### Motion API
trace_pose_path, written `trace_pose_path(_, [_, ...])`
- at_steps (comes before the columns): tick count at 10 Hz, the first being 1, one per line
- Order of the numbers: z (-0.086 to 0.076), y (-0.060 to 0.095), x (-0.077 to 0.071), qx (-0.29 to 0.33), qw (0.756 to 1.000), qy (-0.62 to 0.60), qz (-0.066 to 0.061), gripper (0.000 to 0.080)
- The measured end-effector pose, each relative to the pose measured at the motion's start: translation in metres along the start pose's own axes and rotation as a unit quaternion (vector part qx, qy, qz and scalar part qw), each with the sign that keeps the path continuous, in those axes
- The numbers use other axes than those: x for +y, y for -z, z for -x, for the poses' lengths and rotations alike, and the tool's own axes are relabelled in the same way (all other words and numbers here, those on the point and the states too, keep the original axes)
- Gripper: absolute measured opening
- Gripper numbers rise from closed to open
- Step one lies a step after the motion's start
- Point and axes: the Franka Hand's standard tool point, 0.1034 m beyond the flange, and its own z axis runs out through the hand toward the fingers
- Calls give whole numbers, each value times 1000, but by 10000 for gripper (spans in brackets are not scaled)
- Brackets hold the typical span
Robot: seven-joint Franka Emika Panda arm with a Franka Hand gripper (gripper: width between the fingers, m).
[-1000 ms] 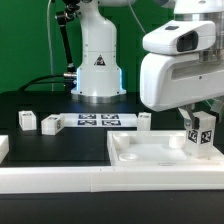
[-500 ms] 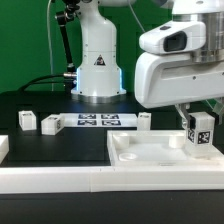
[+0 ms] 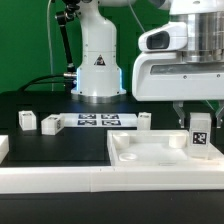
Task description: Assemble square table
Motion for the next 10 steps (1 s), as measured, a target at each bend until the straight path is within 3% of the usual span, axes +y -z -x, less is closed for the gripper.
trace_pose_path(5, [-2,0,1,7,976,-217,1,290])
trace_pose_path(10, [0,-1,-1,6,919,-393,0,290])
